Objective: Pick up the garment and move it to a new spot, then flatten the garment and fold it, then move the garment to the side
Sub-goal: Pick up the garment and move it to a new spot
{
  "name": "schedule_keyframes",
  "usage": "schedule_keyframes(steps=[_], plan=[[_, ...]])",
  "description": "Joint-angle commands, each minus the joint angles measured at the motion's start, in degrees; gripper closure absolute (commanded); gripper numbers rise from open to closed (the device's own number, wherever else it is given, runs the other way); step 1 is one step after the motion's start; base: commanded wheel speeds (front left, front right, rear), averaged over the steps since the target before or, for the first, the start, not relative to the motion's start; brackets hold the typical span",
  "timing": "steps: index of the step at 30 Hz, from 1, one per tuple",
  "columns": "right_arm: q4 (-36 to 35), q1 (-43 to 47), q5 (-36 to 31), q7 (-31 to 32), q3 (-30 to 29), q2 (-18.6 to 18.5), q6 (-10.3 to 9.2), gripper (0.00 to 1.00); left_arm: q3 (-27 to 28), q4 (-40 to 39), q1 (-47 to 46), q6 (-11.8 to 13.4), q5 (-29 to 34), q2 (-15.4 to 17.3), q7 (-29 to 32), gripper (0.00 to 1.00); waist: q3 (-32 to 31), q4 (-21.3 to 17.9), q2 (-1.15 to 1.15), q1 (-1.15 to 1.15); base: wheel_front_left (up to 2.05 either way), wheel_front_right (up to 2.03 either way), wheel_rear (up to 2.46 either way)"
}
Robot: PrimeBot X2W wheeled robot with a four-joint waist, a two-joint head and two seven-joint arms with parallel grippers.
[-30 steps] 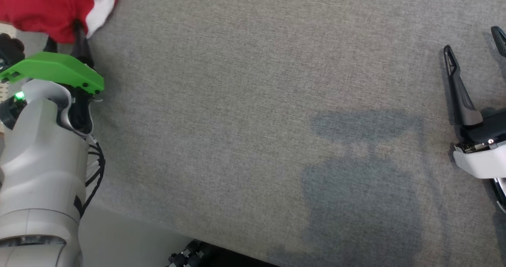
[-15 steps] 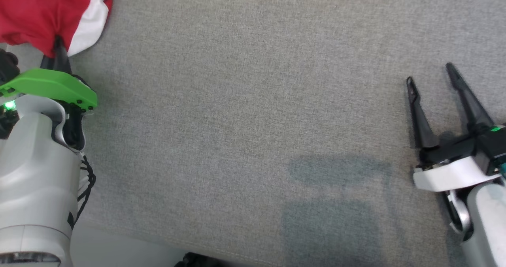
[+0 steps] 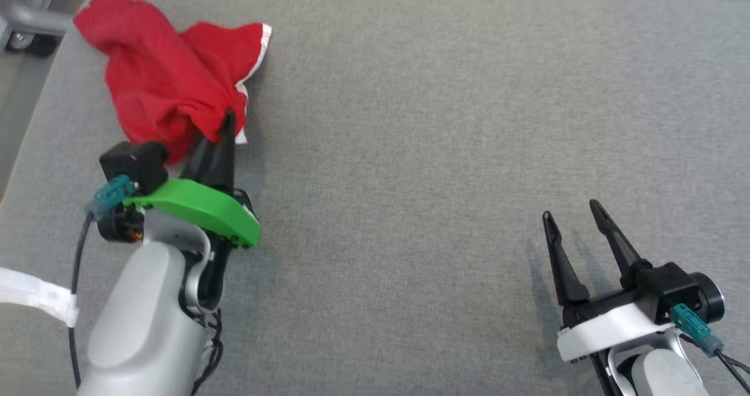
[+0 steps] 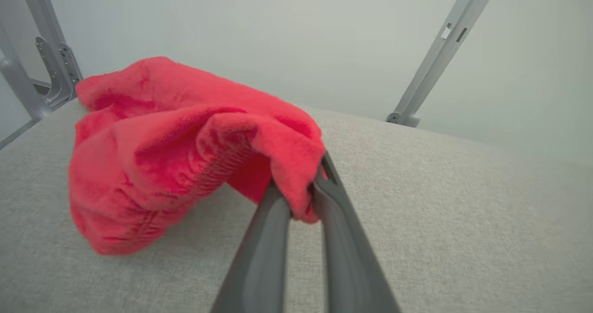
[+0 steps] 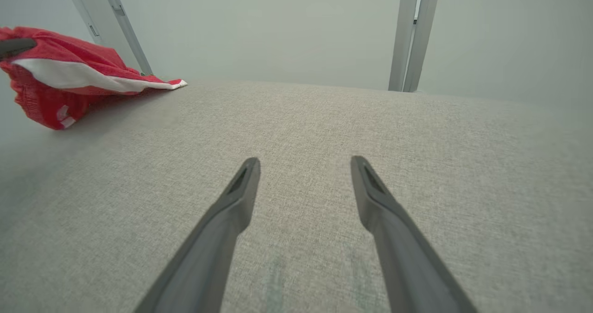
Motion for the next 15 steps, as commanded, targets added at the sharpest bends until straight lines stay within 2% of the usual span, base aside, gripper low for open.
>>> schedule_keyframes(steps=[1,7,15], plan=[[0.1,1.4,0.3,-0.1,0.0,0.4,-0.05,0.0,-0.4,-3.4,3.3,1.4,-0.1,-0.2,1.3,1.0,-10.1,-8.9,0.0,0.0,0.0,0.0,0.0],[0.2,4.1,0.4,-0.2,-0.4,1.1,-0.05,0.0,-4.5,-19.6,12.7,5.7,-0.1,-1.8,7.2,1.0,-13.9,-12.3,0.0,0.0,0.0,0.0,0.0],[-0.1,5.7,0.2,-0.2,-0.9,1.3,-0.05,0.0,-10.9,-36.4,17.7,8.5,1.1,-3.4,13.2,1.0,-15.0,-14.1,0.0,0.0,0.0,0.0,0.0]])
